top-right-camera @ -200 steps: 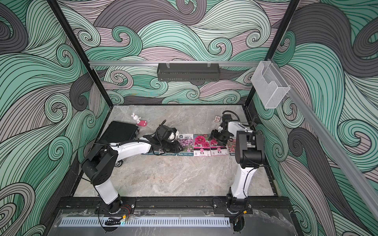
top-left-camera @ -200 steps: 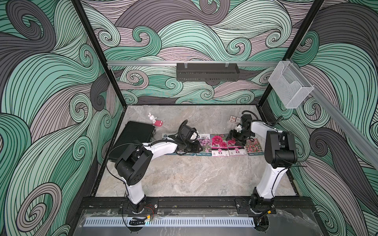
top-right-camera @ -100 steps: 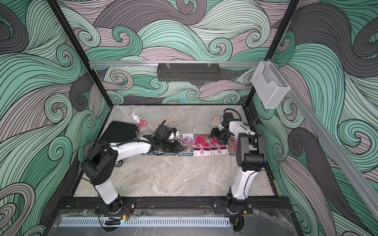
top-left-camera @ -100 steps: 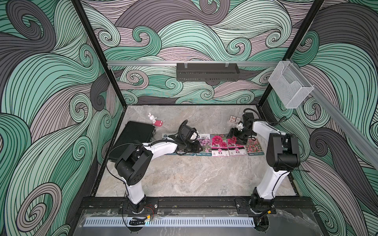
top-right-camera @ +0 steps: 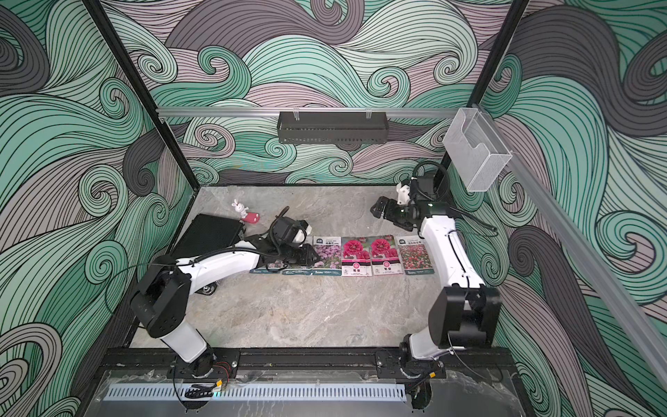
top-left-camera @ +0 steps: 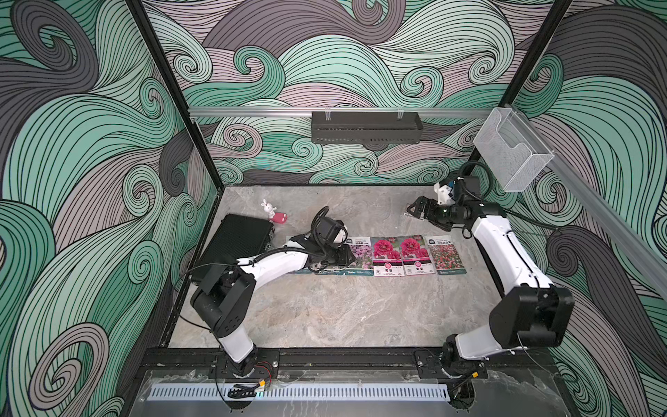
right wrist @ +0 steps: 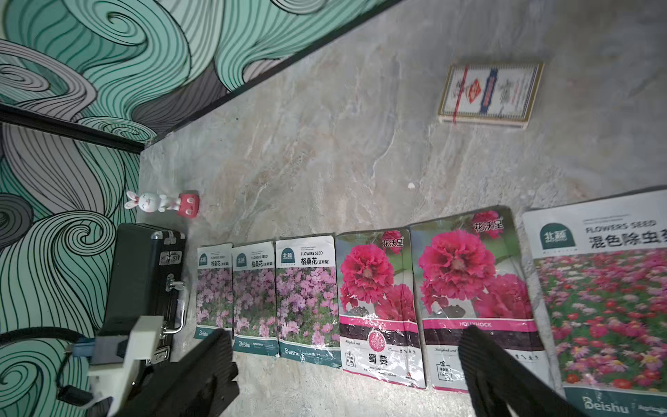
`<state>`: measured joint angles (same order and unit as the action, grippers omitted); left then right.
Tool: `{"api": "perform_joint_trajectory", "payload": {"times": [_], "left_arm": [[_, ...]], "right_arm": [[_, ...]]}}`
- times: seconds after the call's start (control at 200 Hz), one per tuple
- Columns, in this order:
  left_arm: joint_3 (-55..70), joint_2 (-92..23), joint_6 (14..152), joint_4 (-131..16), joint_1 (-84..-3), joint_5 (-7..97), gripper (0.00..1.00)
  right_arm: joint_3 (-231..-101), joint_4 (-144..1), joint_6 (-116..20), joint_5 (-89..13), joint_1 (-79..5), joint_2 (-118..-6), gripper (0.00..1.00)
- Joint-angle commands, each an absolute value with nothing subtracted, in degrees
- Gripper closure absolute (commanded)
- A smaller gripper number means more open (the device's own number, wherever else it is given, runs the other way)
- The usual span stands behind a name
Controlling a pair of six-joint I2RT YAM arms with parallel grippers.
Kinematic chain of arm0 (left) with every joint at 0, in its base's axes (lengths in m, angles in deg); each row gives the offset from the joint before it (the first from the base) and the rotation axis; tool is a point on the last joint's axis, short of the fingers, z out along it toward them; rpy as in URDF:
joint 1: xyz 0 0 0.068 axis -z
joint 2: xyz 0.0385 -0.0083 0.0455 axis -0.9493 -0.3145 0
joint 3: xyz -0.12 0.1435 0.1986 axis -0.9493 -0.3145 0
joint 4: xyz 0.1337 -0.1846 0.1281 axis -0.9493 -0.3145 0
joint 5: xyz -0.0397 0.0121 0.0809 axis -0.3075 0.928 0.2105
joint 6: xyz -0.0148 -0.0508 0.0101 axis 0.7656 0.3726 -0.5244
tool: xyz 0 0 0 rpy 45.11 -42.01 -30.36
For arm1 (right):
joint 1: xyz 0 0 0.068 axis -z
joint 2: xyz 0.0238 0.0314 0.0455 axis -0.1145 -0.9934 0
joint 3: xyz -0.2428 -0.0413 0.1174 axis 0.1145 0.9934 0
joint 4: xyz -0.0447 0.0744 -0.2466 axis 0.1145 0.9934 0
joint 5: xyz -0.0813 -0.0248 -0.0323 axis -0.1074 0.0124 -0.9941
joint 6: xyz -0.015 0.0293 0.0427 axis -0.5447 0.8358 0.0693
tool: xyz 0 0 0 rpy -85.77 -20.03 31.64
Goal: Arrange the seed packets in a row
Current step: Reset both arms
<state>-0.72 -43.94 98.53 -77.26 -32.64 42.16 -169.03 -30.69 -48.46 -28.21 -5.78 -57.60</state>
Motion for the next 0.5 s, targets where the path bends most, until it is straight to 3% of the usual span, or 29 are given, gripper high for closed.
{"api": "perform_joint_trajectory", "payload": {"times": [0.0, 0.295, 0.495], "left_arm": [[3.0, -36.3, 93.5, -84.9, -36.2, 49.8, 0.67], [-2.8, -21.3, 85.6, -87.2, -56.3, 56.1, 0.47], [-9.1, -20.1, 82.4, -85.0, -66.4, 64.5, 0.39]], "right_arm": [[-166.8, -31.3, -51.7, -30.6, -4.4, -54.1, 0.0], [-154.7, -39.8, -58.0, -33.3, 1.4, -41.9, 0.0], [-145.1, -49.3, -59.4, -31.9, 6.2, -35.7, 0.0]]}}
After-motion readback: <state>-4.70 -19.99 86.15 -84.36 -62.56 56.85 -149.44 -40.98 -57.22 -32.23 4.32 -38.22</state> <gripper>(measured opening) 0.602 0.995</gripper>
